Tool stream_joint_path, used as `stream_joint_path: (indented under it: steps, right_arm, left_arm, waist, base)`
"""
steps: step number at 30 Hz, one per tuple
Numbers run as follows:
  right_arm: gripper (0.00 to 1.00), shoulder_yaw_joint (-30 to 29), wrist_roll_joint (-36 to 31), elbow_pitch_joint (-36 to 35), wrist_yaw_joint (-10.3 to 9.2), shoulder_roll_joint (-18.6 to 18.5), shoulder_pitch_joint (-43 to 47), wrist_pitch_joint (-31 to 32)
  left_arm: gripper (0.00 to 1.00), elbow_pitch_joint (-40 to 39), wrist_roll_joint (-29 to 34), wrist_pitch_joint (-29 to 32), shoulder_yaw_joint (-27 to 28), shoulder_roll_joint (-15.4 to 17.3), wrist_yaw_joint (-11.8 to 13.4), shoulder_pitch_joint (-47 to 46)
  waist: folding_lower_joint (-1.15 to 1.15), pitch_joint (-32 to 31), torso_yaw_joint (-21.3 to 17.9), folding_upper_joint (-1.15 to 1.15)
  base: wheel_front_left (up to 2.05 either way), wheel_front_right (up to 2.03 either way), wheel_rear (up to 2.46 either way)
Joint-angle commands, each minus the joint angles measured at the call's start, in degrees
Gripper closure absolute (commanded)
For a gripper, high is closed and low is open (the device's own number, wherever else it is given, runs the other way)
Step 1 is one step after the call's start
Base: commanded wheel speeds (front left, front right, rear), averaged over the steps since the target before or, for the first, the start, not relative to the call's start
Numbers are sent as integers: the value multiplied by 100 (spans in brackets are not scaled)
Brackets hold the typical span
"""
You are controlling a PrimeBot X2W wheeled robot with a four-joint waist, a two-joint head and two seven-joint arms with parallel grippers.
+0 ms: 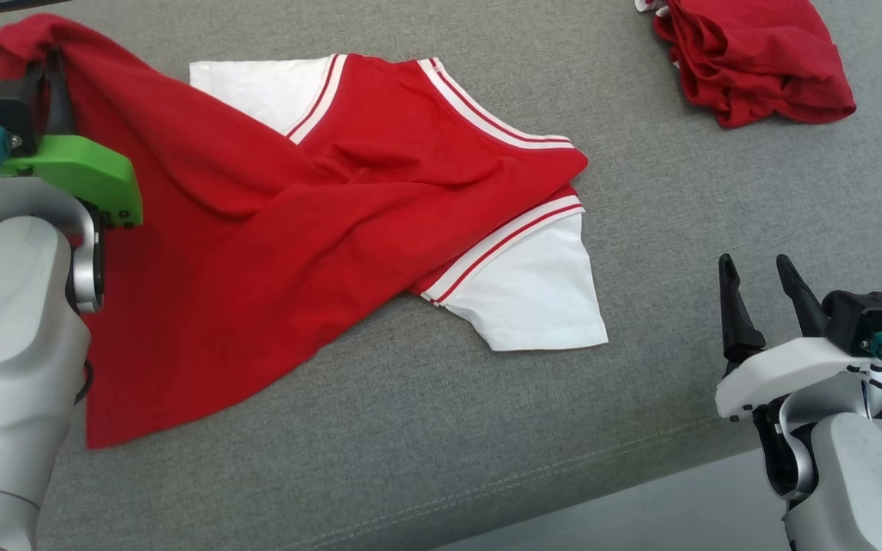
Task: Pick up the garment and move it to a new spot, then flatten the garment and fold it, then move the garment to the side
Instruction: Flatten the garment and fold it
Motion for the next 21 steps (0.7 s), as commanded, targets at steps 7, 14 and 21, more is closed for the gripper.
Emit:
stream_joint_path:
  steps: [7, 14, 21]
  right_arm:
    - [0, -19, -20, -88, -9, -38, -23, 54]
    - [0, -27, -1, -117, -9, -13, -8, 81]
    - [0, -70, -26, -118, -9, 0, -26, 109]
  left_arm:
    - [100, -169, 205, -197, 33, 30, 197, -166]
    - [19, 218, -102, -220, 191, -163, 138, 40]
    - [0, 671, -303, -137, 280, -276, 22, -36]
  waist:
    - [0, 2, -19, 0]
    - [0, 59, -40, 0]
    - [0, 70, 10, 0]
  base:
    - [0, 0, 0]
    - [0, 0, 0]
    - [0, 0, 0]
